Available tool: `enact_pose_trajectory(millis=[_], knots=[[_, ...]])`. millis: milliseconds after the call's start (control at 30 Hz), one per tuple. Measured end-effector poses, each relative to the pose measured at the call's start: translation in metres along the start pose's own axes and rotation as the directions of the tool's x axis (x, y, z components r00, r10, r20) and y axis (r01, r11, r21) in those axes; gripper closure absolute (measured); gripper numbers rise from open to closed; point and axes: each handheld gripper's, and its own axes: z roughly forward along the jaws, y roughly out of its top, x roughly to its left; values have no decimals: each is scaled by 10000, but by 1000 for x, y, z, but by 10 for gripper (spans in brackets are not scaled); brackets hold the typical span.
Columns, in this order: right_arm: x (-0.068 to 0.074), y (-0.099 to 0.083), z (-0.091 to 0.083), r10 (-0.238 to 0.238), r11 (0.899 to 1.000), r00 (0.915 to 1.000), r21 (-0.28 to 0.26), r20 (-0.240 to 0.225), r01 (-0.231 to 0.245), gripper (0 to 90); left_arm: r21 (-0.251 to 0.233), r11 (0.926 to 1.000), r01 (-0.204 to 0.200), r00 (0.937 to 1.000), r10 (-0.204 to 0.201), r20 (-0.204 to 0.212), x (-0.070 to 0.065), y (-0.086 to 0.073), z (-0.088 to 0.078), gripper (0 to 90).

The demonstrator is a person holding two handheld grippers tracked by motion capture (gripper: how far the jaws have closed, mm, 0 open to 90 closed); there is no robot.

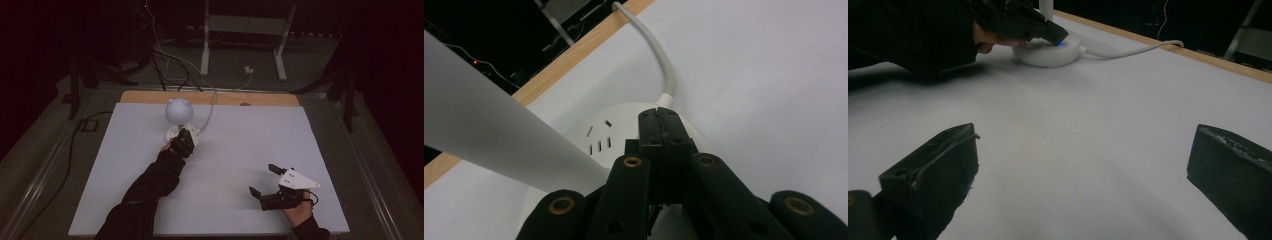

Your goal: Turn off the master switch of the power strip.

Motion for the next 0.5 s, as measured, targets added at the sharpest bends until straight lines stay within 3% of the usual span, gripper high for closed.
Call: enact_pose_trajectory(millis=[233,333,433,500], knots=[[0,0,1,22,10000,10000,30,-12,-22,0,125,9995,-290,9995,289,98,1,2,0,900],[0,0,1,-11,10000,10000,8,-21,11,0,178,9997,-191,9994,186,279,3,2,0,900],[1,0,1,-17,10000,10000,46,-21,17,0,242,9978,-619,9980,616,125,1,3,0,900],[0,0,1,-21,10000,10000,19,-29,21,0,312,9978,-581,9982,576,178,1,4,-1,900]])
